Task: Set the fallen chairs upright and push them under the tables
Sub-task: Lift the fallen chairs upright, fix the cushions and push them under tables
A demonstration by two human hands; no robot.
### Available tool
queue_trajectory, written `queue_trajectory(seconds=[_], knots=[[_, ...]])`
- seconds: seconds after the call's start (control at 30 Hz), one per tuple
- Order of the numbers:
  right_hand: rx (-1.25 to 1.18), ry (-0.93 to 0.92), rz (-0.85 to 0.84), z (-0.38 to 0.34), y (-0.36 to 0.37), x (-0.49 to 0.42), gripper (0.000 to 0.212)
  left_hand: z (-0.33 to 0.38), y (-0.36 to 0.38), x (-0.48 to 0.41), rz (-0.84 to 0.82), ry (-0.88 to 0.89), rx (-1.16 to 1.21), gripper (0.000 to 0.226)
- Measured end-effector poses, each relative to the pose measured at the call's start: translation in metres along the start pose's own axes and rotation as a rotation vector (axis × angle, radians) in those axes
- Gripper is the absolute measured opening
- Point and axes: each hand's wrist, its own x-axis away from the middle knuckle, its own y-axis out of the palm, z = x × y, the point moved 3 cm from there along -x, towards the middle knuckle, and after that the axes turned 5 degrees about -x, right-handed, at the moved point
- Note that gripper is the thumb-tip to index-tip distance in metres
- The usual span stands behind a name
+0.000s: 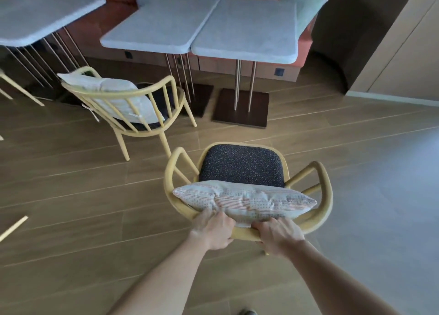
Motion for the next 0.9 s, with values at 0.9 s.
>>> queue_trajectory(seconds=[0.9], knots=[[-0.006, 0.071, 0.075, 0.154, -0.18, -0.323, 0.036, -0.249, -0.09, -0.322, 0.035, 0.02, -0.035, 0.034]])
